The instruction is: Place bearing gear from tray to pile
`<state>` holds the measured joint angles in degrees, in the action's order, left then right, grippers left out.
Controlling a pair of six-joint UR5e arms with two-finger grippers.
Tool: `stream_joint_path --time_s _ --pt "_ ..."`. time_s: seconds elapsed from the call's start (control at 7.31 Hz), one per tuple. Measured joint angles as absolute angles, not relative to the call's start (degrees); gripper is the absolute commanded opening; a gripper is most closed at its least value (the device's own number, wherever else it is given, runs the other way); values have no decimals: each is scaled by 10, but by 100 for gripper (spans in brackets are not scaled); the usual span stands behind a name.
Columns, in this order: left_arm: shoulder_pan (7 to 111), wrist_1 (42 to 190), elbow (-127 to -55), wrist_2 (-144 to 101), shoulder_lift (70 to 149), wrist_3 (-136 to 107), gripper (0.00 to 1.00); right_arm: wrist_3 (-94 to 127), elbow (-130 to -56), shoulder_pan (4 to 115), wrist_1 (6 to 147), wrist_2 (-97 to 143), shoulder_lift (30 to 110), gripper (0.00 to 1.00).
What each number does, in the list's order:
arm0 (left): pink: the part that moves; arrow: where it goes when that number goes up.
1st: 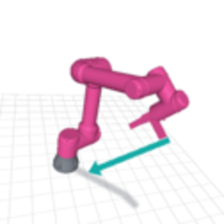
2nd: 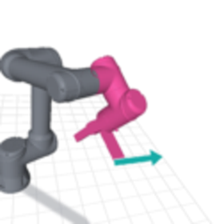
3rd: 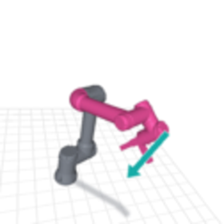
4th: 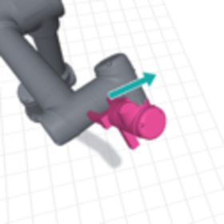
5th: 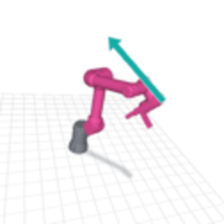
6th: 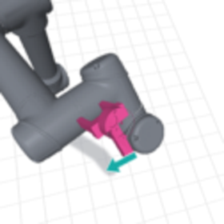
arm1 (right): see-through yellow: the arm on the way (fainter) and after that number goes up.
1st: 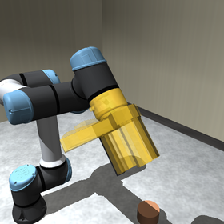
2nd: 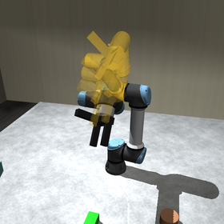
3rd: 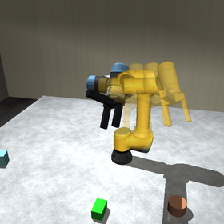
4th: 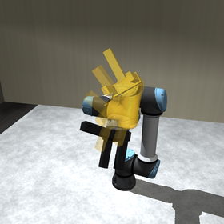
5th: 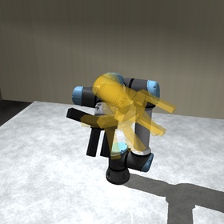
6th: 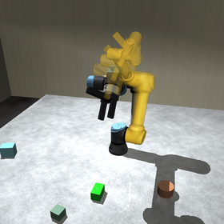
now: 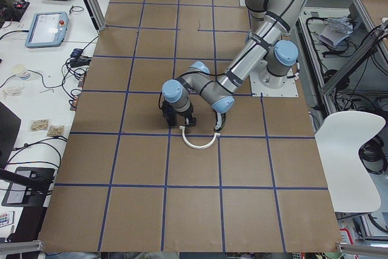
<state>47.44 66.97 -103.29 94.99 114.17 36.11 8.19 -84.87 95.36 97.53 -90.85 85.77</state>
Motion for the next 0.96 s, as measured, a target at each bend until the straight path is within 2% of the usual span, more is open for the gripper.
stream_joint_path --time_s 0.55,0.96 --pt "561 768 -917 952 1081 296 100 81 -848 954 975 -908 860 100" --pt "664 798 -889 935 1013 214 100 81 -849 953 975 -908 860 100"
